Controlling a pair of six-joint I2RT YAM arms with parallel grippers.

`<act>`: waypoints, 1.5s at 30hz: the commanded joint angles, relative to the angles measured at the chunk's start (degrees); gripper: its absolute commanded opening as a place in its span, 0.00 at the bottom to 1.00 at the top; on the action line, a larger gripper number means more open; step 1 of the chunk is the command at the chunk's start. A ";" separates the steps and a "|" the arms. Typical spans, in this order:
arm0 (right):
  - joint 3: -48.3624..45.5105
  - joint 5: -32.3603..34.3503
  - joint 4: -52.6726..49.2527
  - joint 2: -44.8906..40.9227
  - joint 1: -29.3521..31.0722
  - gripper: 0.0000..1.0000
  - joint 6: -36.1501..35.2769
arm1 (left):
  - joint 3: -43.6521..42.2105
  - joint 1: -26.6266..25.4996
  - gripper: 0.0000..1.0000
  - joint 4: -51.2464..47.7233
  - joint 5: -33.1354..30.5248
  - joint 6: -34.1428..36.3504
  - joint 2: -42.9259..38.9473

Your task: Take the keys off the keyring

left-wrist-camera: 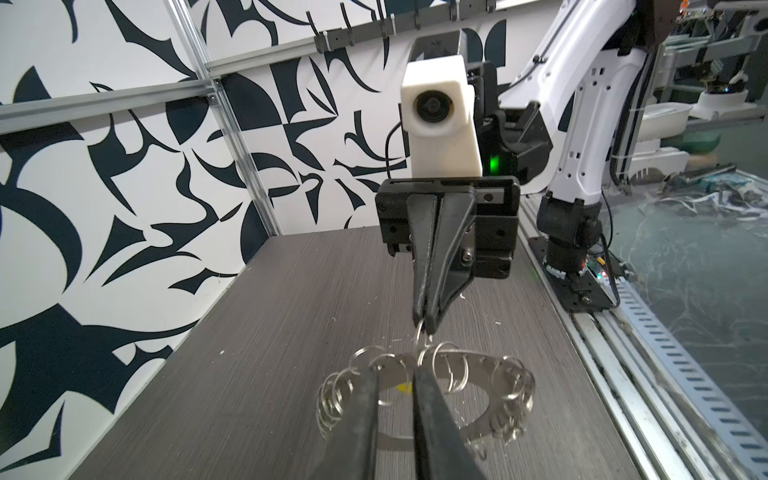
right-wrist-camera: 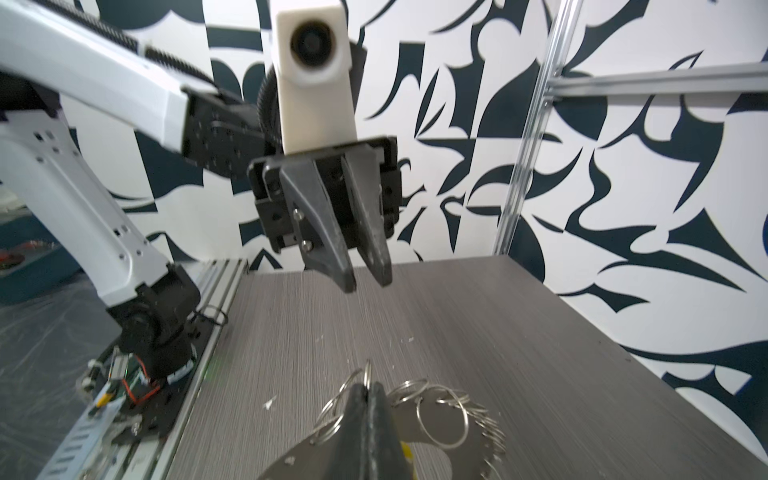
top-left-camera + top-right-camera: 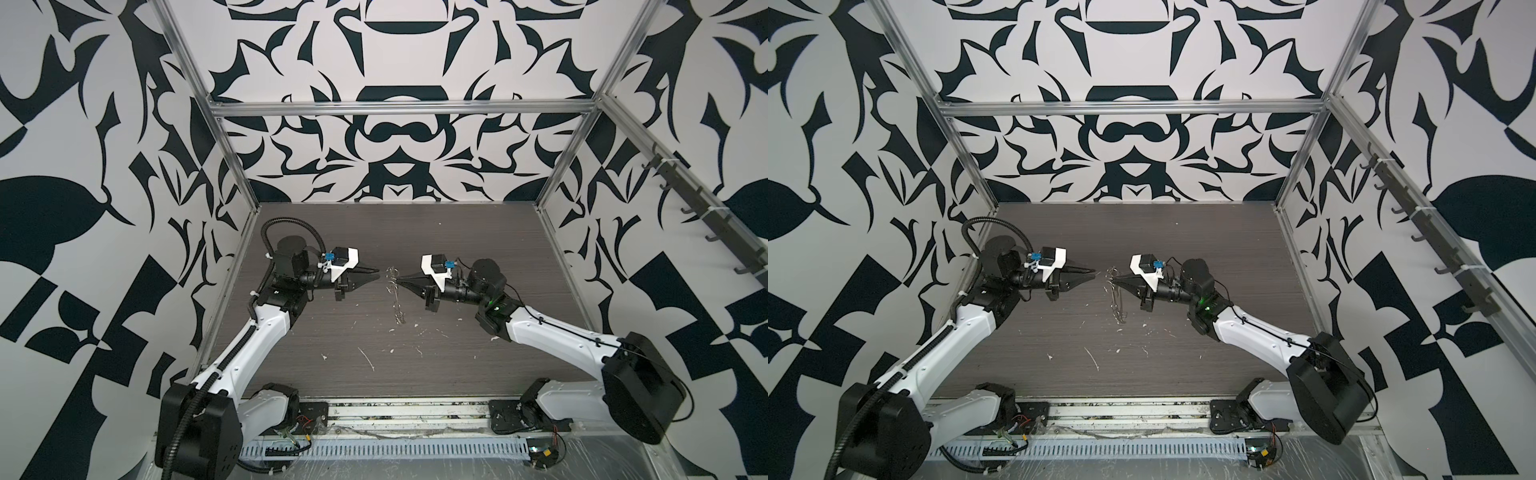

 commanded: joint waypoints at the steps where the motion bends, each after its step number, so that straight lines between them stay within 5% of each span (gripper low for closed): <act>1: 0.15 -0.79 17.56 0.75 0.00 0.00 6.64 | -1.02 0.19 0.19 10.20 1.56 -7.77 1.81; 12: 0.96 -0.34 28.35 5.39 0.03 0.00 12.92 | -1.10 -0.34 0.15 29.35 2.07 -20.42 6.80; 45: 1.21 3.18 29.36 5.22 -0.38 0.00 13.95 | -3.95 -3.54 0.19 32.20 -0.47 -20.33 7.68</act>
